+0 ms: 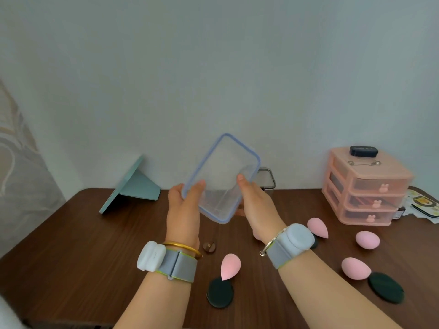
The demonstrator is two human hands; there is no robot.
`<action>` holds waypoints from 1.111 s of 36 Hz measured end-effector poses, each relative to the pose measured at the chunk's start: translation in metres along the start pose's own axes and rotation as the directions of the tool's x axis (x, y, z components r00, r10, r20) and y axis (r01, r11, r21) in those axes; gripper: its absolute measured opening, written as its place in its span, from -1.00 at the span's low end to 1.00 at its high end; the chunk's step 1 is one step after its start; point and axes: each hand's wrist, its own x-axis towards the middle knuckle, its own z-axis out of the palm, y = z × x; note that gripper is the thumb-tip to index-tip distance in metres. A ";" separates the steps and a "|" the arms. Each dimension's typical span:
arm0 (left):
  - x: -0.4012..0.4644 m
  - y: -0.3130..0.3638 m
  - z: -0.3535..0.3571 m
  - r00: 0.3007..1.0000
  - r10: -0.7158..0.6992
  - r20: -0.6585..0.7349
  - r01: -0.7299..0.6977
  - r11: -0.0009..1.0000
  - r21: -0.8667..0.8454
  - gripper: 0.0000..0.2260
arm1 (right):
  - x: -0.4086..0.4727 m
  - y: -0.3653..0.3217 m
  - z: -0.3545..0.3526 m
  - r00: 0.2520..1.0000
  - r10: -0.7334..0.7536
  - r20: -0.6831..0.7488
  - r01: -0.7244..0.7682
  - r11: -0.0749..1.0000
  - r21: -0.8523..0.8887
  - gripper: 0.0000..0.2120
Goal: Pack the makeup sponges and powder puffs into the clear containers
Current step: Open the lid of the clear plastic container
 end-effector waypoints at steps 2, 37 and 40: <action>0.003 -0.001 -0.002 0.999 -0.009 0.034 0.006 0.995 0.099 -0.41 | -0.003 -0.003 -0.006 0.997 -0.060 -0.044 0.057 0.996 -0.064 -0.61; 0.005 -0.001 -0.005 0.868 -0.005 0.496 -0.123 0.966 0.226 -0.32 | -0.007 -0.018 -0.016 0.959 -0.096 -0.265 0.122 0.989 0.084 -0.49; 0.008 0.000 -0.004 0.865 -0.021 0.502 -0.115 0.964 0.238 -0.32 | -0.007 -0.019 -0.015 0.969 -0.037 -0.244 0.070 0.990 0.126 -0.44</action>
